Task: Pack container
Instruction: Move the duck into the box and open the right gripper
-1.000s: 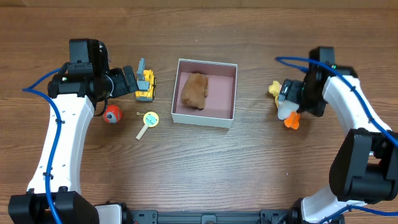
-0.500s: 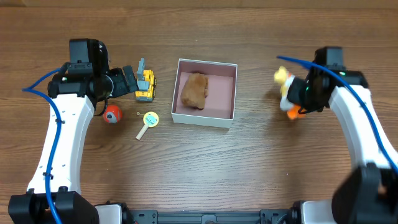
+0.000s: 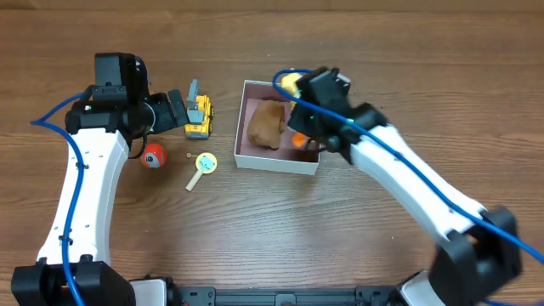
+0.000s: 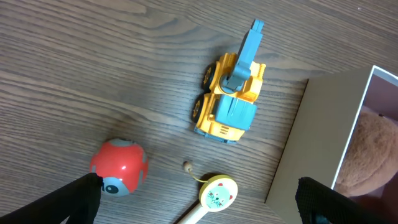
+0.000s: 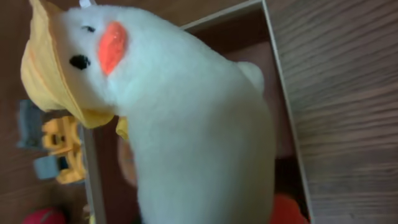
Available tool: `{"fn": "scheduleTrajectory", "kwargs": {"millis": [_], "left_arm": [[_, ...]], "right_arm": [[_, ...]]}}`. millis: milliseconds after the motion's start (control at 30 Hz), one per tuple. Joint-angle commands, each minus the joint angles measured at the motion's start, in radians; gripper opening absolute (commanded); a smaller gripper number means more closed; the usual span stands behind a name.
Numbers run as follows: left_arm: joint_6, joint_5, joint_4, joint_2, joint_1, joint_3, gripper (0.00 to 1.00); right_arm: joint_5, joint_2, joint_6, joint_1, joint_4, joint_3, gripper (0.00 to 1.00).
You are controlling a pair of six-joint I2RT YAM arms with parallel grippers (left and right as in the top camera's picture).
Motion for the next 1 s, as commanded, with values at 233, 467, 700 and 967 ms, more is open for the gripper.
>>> {"fn": "scheduleTrajectory", "kwargs": {"millis": [233, 467, 700, 967], "left_arm": [[0.019, 0.014, 0.002, 0.008, 0.005, 0.021, 1.0], [0.019, 0.014, 0.002, 0.008, 0.005, 0.021, 1.0], [0.008, 0.023, 0.003, 0.008, 0.005, 0.021, 1.0], [0.065, 0.114, 0.062, 0.014, 0.004, 0.021, 0.97]], "right_arm": [[0.083, 0.167, -0.098, -0.014, 0.063, 0.002, 0.73], [0.05, 0.088, -0.33, -0.013, -0.038, 0.166, 0.92], [0.142, -0.128, -0.329, -0.077, -0.222, 0.273, 1.0], [0.003, -0.2, -0.325, -0.495, -0.511, 0.254, 1.0]]}}
